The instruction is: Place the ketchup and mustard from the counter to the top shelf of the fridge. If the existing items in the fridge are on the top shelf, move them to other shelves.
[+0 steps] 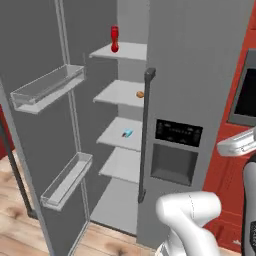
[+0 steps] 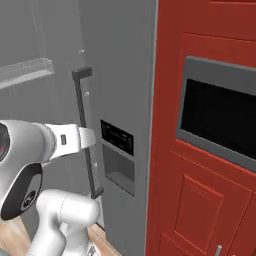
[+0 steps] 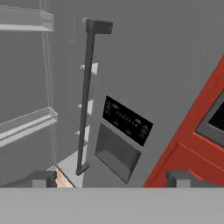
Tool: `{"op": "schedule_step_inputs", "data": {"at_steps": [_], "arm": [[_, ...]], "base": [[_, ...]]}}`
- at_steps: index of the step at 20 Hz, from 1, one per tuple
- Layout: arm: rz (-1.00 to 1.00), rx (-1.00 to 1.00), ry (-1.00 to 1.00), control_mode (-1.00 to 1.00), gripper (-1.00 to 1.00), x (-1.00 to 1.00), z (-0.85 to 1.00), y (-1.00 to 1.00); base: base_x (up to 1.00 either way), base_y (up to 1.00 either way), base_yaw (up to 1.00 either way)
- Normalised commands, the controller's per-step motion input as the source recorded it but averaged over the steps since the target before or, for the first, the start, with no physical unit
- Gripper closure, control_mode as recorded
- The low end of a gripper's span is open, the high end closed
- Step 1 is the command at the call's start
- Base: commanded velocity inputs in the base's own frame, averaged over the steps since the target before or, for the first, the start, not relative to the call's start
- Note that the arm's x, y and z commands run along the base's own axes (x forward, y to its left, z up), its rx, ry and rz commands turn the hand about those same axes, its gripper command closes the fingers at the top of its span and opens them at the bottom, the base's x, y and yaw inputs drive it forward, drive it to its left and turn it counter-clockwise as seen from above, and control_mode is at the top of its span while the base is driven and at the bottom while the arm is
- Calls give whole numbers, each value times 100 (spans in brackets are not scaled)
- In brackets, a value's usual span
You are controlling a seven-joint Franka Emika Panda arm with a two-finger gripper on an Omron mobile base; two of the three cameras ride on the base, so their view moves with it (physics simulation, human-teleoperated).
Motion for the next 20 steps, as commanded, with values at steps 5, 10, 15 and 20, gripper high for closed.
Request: {"op": "schedule_step_inputs", "data": {"at_steps": [5,10,15,20], "arm": [[0,0,0,100,-100,0,0,0],[0,0,0,100,-100,0,0,0],[0,0,0,100,-100,0,0,0],[0,0,0,100,-100,0,0,0]], "base": [[-33,-17,99],[0,4,100],[1,86,77],[47,100,44]]}}
